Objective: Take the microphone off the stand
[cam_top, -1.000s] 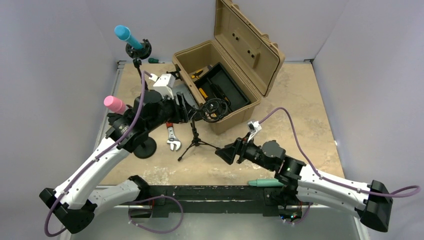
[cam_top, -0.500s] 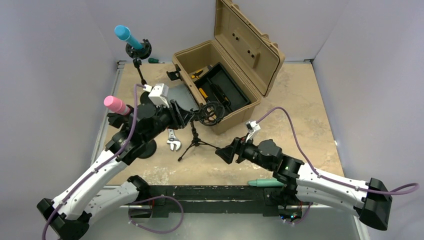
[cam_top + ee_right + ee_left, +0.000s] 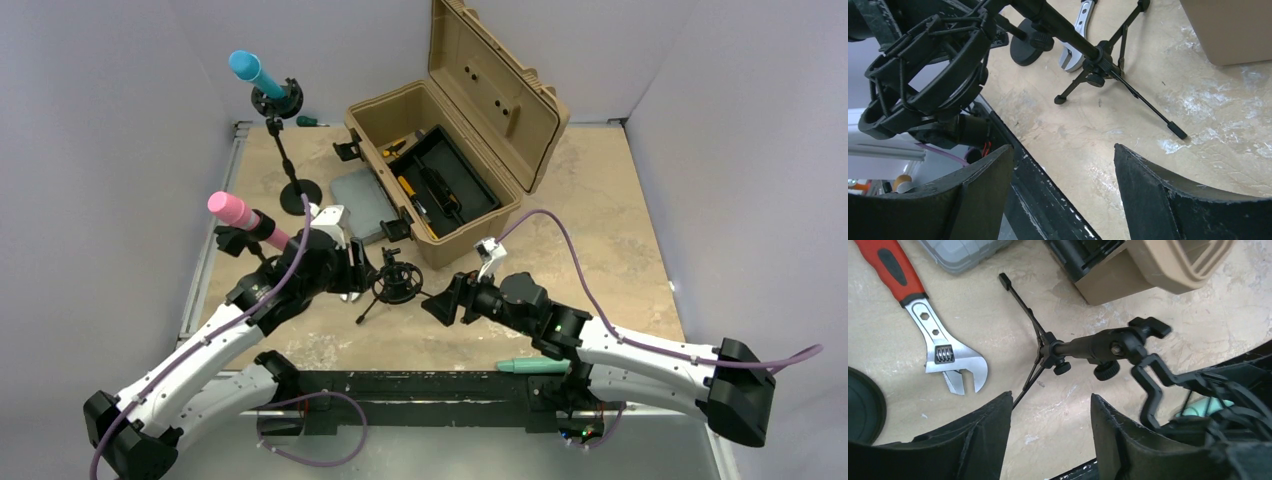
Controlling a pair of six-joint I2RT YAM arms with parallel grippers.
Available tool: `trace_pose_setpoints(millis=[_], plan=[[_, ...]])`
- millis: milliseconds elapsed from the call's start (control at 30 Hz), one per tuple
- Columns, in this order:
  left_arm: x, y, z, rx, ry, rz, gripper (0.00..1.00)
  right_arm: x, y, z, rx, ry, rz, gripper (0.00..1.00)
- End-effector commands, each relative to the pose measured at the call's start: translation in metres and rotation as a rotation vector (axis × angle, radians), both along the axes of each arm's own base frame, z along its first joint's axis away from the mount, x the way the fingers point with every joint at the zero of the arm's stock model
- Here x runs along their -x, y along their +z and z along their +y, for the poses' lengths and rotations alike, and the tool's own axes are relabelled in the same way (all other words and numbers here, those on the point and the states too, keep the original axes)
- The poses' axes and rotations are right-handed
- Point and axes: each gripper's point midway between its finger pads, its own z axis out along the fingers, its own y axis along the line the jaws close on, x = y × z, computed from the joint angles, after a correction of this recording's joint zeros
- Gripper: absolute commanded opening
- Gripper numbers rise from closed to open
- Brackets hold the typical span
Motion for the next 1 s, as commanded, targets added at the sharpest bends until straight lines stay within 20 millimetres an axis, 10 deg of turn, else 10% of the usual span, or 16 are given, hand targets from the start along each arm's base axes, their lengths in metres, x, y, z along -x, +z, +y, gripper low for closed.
trace_pose_setpoints(millis=[0, 500, 967], plan=[[-0.007, 0.072, 0.005, 0.040, -0.011, -0.171, 0.60, -0.007, 0.037, 0.011, -0.077, 0.011, -0.078, 0.72], [0.005, 0.227, 0.035, -0.022, -0.095, -0.569, 0.76, -0.059, -0.017, 0.030, 0.126, -0.099, -0.199, 0.65], [0.000, 0.189, 0.052, -0.081, -0.043, -0.671, 0.77, -0.052, -0.046, 0.052, 0.169, -0.046, -0.262, 0.59]])
